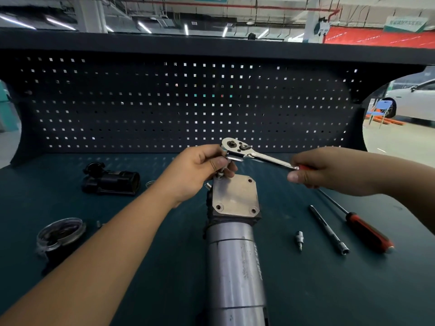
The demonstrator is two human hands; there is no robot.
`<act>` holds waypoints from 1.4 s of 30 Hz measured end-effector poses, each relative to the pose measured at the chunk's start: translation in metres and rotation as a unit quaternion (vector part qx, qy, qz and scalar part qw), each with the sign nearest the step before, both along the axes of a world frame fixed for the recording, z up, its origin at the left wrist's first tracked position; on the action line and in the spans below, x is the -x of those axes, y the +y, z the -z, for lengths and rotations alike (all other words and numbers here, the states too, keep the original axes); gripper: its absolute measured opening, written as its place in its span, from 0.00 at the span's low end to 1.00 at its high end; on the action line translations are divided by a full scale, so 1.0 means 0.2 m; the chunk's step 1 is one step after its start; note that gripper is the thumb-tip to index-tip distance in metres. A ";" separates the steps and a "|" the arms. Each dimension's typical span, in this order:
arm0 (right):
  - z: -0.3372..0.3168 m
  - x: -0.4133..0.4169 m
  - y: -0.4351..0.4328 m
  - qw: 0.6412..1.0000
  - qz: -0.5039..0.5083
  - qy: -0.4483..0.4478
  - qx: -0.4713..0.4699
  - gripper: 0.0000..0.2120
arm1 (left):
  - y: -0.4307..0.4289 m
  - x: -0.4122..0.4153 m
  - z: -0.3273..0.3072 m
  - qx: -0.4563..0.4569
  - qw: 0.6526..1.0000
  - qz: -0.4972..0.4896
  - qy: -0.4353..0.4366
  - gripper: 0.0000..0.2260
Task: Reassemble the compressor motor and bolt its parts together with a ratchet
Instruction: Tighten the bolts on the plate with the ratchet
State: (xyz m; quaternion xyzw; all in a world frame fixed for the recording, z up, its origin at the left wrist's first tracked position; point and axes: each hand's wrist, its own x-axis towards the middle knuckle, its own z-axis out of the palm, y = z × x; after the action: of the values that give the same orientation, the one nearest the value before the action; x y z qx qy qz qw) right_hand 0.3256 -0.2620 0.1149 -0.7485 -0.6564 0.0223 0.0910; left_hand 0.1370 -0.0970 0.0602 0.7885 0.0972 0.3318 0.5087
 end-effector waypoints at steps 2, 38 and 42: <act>0.01 0.01 -0.01 1.000 0.000 0.012 -0.013 0.22 | 0.00 0.00 0.00 -0.003 1.000 -0.002 0.000 0.11; 0.12 0.26 -0.01 0.953 -0.069 0.268 -0.125 0.26 | 0.00 -0.01 0.00 0.045 0.998 -0.017 -0.048 0.10; 0.11 0.27 -0.01 0.957 -0.069 0.249 -0.129 0.27 | 0.00 -0.01 0.00 0.044 0.997 -0.019 -0.053 0.10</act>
State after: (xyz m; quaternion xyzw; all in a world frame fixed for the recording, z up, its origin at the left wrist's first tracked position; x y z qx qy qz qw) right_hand 0.2717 -0.2642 0.0939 -0.6537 -0.6607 0.1294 0.3456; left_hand 0.1388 -0.0976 0.0601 0.7450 0.0996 0.3779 0.5406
